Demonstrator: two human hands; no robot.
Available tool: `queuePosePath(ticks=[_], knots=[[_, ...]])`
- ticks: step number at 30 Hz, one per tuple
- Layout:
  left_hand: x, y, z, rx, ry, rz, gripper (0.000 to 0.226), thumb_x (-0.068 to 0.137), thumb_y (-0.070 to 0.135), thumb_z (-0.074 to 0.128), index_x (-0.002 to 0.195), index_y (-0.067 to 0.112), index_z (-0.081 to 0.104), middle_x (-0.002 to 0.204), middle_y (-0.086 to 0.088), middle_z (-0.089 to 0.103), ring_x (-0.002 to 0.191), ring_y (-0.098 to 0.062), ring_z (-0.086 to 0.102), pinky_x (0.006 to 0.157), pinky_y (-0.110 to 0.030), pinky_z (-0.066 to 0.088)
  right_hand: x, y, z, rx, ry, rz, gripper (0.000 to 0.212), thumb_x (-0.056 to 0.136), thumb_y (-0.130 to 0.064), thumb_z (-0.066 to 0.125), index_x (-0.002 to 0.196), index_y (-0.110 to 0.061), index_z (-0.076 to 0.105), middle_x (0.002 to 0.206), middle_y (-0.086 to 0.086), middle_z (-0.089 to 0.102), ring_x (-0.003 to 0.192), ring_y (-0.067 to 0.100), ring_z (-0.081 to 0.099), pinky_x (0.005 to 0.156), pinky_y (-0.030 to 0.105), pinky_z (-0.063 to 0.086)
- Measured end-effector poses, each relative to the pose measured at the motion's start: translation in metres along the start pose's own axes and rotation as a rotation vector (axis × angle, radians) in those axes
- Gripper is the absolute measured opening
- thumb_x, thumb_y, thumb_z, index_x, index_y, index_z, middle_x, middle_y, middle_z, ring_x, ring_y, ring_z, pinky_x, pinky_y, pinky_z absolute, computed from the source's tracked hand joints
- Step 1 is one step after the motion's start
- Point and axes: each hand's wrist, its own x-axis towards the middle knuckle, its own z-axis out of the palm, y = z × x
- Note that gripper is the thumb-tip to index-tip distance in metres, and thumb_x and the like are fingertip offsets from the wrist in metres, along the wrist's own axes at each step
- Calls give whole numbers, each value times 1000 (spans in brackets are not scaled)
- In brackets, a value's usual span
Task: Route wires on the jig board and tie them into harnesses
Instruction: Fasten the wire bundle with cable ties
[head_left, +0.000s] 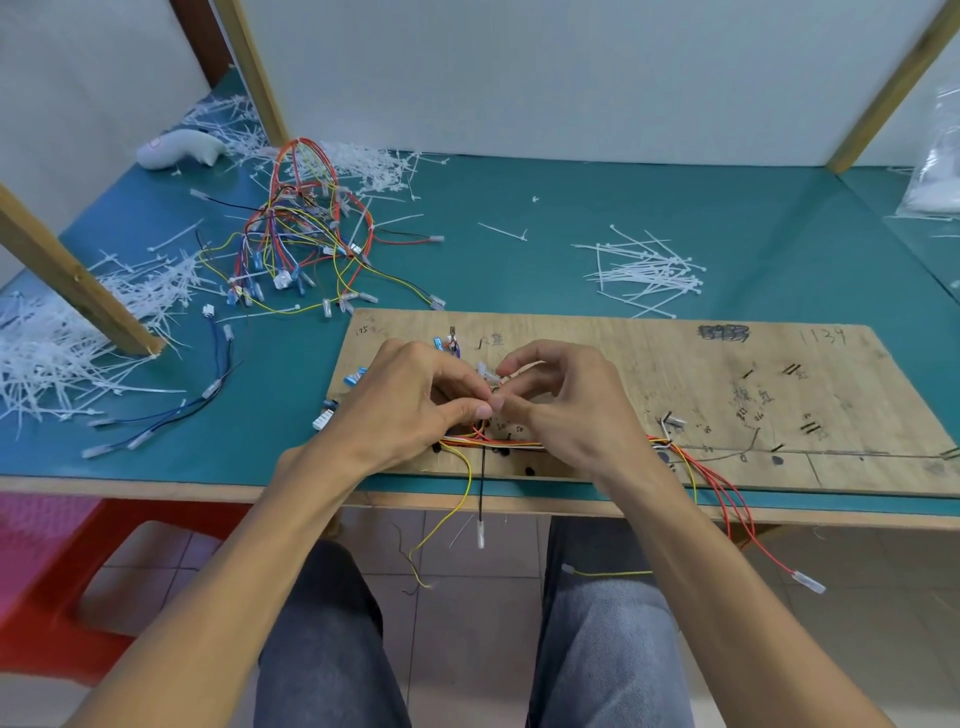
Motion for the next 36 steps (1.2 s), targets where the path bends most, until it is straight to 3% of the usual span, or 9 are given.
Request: queuePosePath(ticks=[4, 6, 9, 18, 23, 28, 30, 33, 36], knots=[[1, 0, 2, 39, 42, -1, 14, 83, 27, 90, 95, 34, 86, 80, 17, 78, 75, 5, 70, 66, -6, 47, 0, -6, 0, -110, 15, -60, 14, 88, -17, 81, 95, -26, 73, 74, -9, 77, 74, 3, 71, 64, 9, 47], [2, 0, 2, 41, 22, 24, 16, 84, 21, 90, 97, 30, 86, 86, 14, 78, 78, 0, 71, 69, -12, 52, 0, -9, 1, -183, 24, -113, 18, 89, -12, 76, 96, -27, 70, 76, -9, 75, 74, 4, 70, 67, 13, 51], [2, 1, 0, 50, 20, 92, 15, 83, 15, 90, 95, 23, 87, 98, 14, 68, 77, -3, 70, 68, -8, 48, -1, -14, 0, -224, 24, -171, 20, 90, -8, 71, 99, -26, 67, 78, -10, 73, 75, 6, 68, 73, 23, 53], [5, -5, -7, 118, -73, 114, 9, 82, 22, 91, 87, 28, 87, 91, 18, 69, 80, -5, 67, 71, -19, 51, -1, -26, -11, -157, -31, -264, 21, 93, -3, 67, 99, -24, 68, 83, -7, 72, 81, 10, 67, 82, 36, 55], [7, -5, -5, 168, -92, 118, 10, 81, 20, 91, 86, 27, 86, 93, 16, 69, 77, 2, 60, 67, -7, 38, 3, -33, -9, -110, -83, -296, 20, 92, -1, 67, 96, -21, 68, 83, -4, 73, 78, 11, 68, 82, 35, 57], [14, -3, -6, 92, -159, 120, 17, 78, 9, 90, 82, 24, 84, 89, 10, 71, 72, -4, 59, 63, -8, 36, 4, -35, -7, -95, -122, -311, 25, 89, 7, 62, 98, -17, 65, 75, -5, 70, 71, 11, 65, 65, 15, 45], [20, -2, -6, 126, -183, 111, 16, 76, 7, 91, 78, 22, 84, 86, 11, 70, 73, -6, 61, 63, -11, 39, 5, -36, -4, -56, -120, -288, 31, 84, 12, 58, 97, -16, 63, 70, -6, 66, 70, 17, 64, 64, 18, 46], [26, -1, -4, 160, -195, 73, 16, 74, 10, 93, 74, 20, 81, 90, 11, 70, 81, -10, 64, 71, -25, 48, 10, -38, 3, 65, -100, -193, 31, 81, 13, 52, 92, -13, 62, 69, -3, 62, 68, 24, 60, 68, 34, 51], [27, -1, -4, 201, -181, 47, 24, 72, 15, 94, 74, 25, 73, 92, 13, 67, 87, -8, 61, 76, -30, 50, 14, -41, 8, 163, -62, -128, 30, 88, 11, 55, 82, -18, 59, 68, 1, 61, 65, 20, 56, 63, 34, 48]])
